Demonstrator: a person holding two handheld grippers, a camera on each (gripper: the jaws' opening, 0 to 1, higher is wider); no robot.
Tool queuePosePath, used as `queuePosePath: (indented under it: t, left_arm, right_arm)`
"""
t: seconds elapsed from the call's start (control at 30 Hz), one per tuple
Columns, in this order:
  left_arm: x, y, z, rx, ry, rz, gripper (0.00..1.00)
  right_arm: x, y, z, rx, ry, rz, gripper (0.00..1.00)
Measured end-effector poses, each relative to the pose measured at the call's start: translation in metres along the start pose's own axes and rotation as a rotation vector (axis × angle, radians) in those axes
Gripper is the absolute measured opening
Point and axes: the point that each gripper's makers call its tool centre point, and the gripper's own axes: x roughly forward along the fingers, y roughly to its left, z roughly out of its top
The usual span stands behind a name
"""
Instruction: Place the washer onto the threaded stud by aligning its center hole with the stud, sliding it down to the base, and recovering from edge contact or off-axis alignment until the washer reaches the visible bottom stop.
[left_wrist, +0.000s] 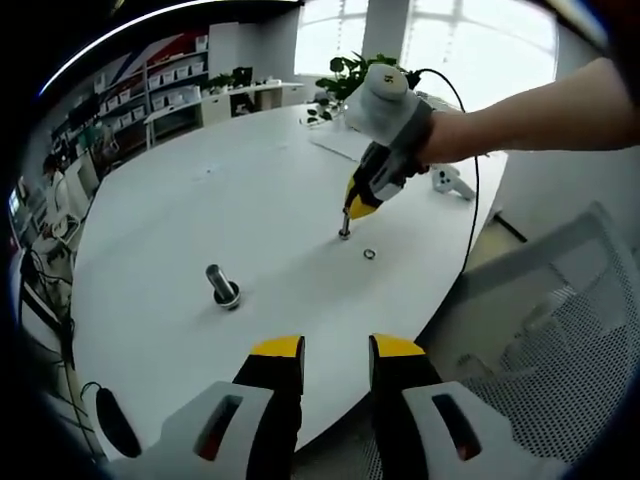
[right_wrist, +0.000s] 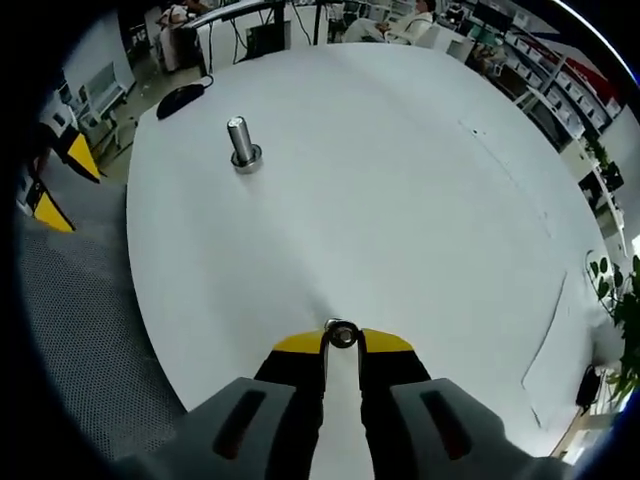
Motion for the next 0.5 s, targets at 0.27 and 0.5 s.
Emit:
queuePosePath:
  t: [0.27, 0.5]
  left_arm:
    - [0.001, 0.000, -0.002, 0.001, 0.009, 0.001, 0.24]
    - [0.001, 0.001, -0.003, -0.002, 0.013, 0.004, 0.24]
  right_arm:
    - [0.018, 0.001, -0.005, 0.011, 0.023, 0.017, 0.14]
    - [0.029, 0.006, -0.012, 0.023, 0.047, 0.027, 0.14]
